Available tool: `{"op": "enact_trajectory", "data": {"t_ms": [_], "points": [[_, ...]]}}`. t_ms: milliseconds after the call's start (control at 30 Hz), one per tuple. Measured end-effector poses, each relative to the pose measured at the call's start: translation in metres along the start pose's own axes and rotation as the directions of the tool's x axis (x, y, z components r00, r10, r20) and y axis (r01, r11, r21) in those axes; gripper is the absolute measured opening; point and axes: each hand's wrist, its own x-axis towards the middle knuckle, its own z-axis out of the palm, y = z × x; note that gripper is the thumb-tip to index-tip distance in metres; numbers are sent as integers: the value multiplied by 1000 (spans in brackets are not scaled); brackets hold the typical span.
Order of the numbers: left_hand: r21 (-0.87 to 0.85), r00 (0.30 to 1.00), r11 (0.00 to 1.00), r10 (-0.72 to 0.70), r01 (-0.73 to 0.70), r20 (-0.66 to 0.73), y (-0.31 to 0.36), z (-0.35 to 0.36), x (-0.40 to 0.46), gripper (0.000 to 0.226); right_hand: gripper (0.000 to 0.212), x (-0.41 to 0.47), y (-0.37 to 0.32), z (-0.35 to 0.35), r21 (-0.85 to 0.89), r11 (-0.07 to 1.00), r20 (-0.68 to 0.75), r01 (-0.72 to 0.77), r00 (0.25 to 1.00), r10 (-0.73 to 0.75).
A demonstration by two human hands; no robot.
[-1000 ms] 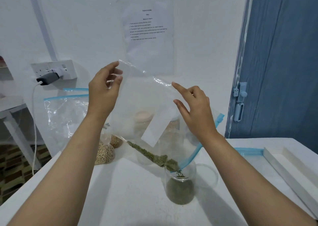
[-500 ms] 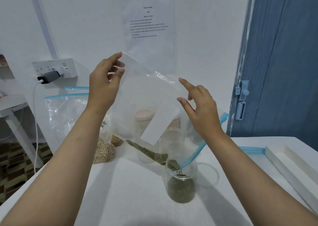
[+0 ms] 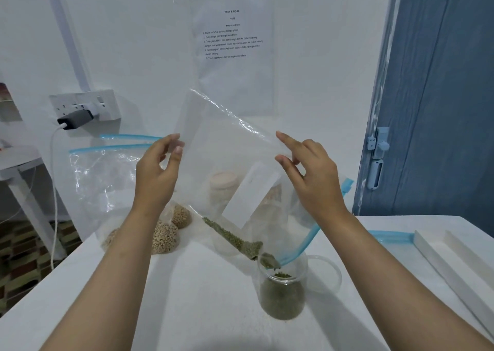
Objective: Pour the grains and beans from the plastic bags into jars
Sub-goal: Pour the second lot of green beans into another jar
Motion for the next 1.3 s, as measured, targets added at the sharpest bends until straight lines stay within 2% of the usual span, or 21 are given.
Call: {"op": "enact_trajectory", "data": {"t_ms": [133, 367, 667, 867, 1300], "points": [[-80, 1000, 996, -27, 28, 3, -8, -7, 3, 29, 41, 0, 0, 1, 13, 1000, 11, -18, 1000, 18], [-183, 999, 982, -53, 51, -4, -3, -16, 9, 22, 40, 2, -1, 1, 9, 999, 3, -37, 999, 37], [-22, 985, 985, -170, 170, -4, -39, -23, -32, 11, 40, -1, -5, 2, 8, 999, 27, -32, 999, 32], [-132, 988, 980, -152, 147, -29, -30, -23, -19, 18, 40, -1, -3, 0, 8, 999, 25, -54, 998, 53], [-169, 989, 976, -144, 138, -24, -27, -22, -15, 21, 41, 1, -1, -1, -15, 998, 45, -68, 997, 69]]}}
